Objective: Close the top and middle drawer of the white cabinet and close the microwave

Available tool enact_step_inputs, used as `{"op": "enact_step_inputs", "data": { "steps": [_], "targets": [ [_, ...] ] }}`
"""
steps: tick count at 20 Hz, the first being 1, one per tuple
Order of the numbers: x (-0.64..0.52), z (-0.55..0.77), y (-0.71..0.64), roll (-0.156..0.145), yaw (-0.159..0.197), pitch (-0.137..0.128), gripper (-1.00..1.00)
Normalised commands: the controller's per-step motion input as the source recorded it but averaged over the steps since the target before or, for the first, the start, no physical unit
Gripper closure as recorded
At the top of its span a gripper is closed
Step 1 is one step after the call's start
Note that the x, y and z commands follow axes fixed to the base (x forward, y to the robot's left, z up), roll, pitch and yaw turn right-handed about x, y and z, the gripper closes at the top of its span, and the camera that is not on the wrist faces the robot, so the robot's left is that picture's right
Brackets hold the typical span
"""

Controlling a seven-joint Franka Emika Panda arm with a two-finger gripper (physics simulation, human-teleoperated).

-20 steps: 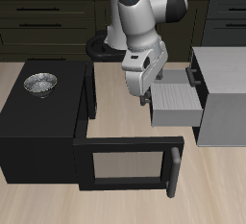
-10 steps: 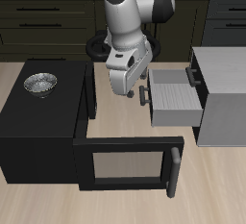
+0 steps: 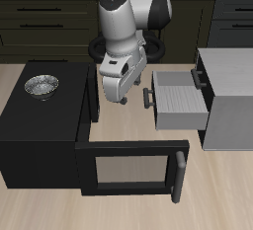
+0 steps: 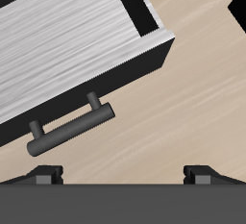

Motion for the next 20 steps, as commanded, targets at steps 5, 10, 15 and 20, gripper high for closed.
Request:
{"op": "enact_step_inputs", "data": {
  "steps": [5, 10, 15, 20],
  "targets": [
    [0.03, -0.17, -0.05, -0.008, 0.018, 0.02, -1.0],
    [0.02, -0.26, -0.09, -0.005, 0.016, 0.039, -1.0],
    [0.08, -0.27, -0.1, -0.025, 0.014, 0.027, -1.0],
    [0.02, -0.19, 0.01, 0.0, -0.001, 0.02, -1.0]
  ]
}}
